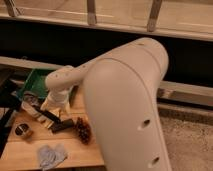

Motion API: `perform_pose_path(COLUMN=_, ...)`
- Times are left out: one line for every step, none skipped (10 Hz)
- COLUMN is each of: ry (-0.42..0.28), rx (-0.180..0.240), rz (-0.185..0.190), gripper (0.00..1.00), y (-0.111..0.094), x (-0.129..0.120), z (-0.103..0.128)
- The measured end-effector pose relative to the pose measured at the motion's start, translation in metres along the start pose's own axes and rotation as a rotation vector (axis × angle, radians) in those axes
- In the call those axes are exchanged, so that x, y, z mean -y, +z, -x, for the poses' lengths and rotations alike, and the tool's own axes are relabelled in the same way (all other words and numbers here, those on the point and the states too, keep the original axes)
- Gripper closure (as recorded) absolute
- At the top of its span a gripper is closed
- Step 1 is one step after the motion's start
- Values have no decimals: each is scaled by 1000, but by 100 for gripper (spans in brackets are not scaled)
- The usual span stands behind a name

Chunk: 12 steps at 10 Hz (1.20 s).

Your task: Wipe purple bowl with eraser

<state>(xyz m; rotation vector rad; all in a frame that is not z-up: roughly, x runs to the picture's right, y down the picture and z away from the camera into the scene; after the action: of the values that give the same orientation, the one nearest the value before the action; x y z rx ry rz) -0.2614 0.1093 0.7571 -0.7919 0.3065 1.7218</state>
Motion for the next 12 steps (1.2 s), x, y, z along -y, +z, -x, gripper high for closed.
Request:
perform_pose_path(ry=10, rx=15, rz=-33, gripper=20, y=4, x=3, z=1)
perform_pose_path(ry=29, rx=24, rz=-47, gripper=20, y=5, x=7, z=3)
perform_pose_path(ry=29, rx=25, rz=-47, gripper=20, y=6, x=5, z=2)
perform_pose_path(ry=30, rx=25, rz=-47, gripper=20, y=5, x=5, z=2)
perform_pose_path(ry=34, rx=27, rz=-47, gripper=20, y=4, x=6, z=3)
perform_pose_path(ry=35, rx=27, rz=-47, gripper=20, y=4, x=6, z=4)
perform_pose_path(ry=46, rx=20, rz=-33, gripper=20, y=5, x=8, z=4)
perform_pose_path(ry=62, rx=2, rz=-4, gripper=20, y=9, x=17, z=6)
perform_pose_path(ry=74, rx=-23, rz=28, gripper=20, y=16, x=26, z=9)
perform_pose_path(ry=87, rx=-51, rz=60, gripper=20, y=26, x=35, z=11)
perform_pose_path(ry=92, rx=-63, rz=75, gripper=20, y=30, x=37, z=11)
perform_pose_path(ry=93, rx=-78, rz=91, gripper=20, y=33, x=38, z=9)
